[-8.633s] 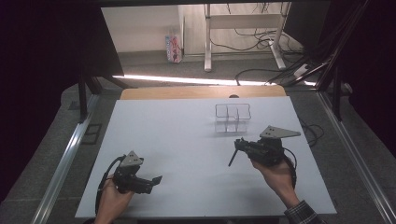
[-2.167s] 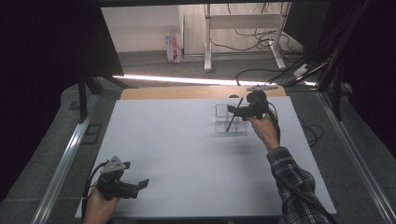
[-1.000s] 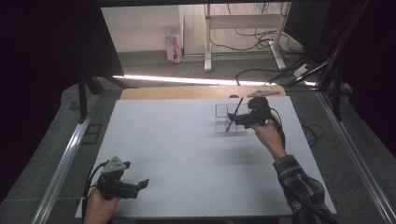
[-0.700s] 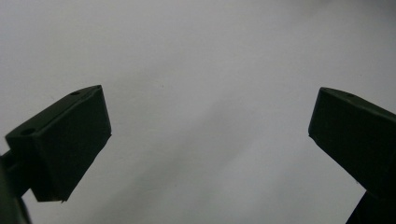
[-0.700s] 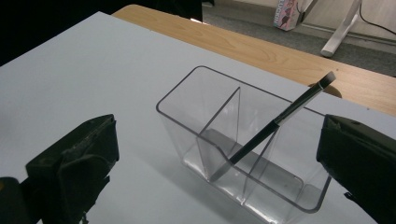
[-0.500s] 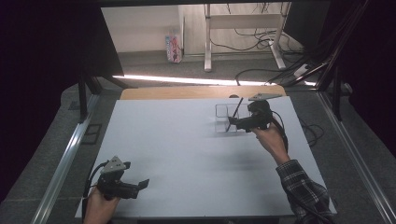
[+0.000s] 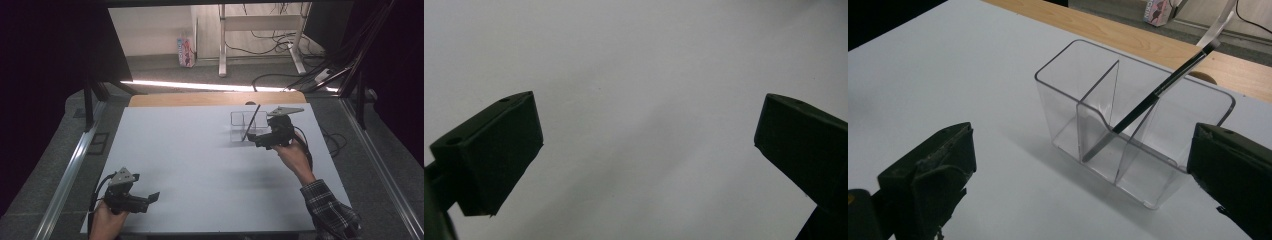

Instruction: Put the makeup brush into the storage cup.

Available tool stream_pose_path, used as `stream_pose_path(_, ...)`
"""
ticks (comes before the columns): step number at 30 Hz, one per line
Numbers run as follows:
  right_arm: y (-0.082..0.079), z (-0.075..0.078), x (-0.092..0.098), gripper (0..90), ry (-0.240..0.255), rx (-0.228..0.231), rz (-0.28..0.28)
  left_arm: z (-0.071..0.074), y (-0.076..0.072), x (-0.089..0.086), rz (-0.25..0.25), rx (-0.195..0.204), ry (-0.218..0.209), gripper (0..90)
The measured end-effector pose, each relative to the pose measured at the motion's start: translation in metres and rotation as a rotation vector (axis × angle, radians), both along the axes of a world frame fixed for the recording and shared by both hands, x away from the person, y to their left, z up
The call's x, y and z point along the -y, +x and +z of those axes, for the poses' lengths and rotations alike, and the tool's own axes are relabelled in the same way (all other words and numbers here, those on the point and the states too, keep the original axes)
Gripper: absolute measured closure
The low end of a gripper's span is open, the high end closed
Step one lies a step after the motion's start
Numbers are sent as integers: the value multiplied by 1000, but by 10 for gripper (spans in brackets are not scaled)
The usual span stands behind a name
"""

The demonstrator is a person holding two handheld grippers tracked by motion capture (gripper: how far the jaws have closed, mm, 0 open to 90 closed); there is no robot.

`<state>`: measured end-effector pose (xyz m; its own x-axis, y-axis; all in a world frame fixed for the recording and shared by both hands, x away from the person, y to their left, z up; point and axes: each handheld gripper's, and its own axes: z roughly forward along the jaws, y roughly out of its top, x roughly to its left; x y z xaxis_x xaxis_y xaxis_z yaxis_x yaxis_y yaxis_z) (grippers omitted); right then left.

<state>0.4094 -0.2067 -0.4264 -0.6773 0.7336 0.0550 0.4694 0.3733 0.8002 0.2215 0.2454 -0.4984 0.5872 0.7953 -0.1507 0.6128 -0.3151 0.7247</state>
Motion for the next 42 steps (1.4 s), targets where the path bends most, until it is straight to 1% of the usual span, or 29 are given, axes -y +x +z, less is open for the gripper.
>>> stream_pose_path(3, -3, -2, 0, 0, -24, 1, 6, 0, 0, 0, 1, 1, 1, 0)
stream_pose_path(7, -6, -6, 0, 0, -37, 2, 7, 0, 0, 0, 0, 2, 3, 0)
stream_pose_path(14, -10, -9, 1, 0, -40, -1, 11, 0, 0, 0, -4, 17, 16, 0)
stream_pose_path(17, -12, -11, 2, 0, -43, -7, 16, 0, 0, 0, -2, 20, 14, 0)
stream_pose_path(19, -13, -13, 2, 0, -52, -12, 22, 0, 0, -1, 0, 22, 13, 0)
stream_pose_path(24, -18, -16, 3, 0, -48, -35, 33, 1, 1, -3, 6, 34, 9, 0)
stream_pose_path(31, -25, -16, 5, 0, -39, -37, 41, 0, 1, -4, 14, 42, 11, 2)
stream_pose_path(42, -36, -15, 8, 0, -57, -30, 40, 1, 1, -6, 23, 41, 6, 5)
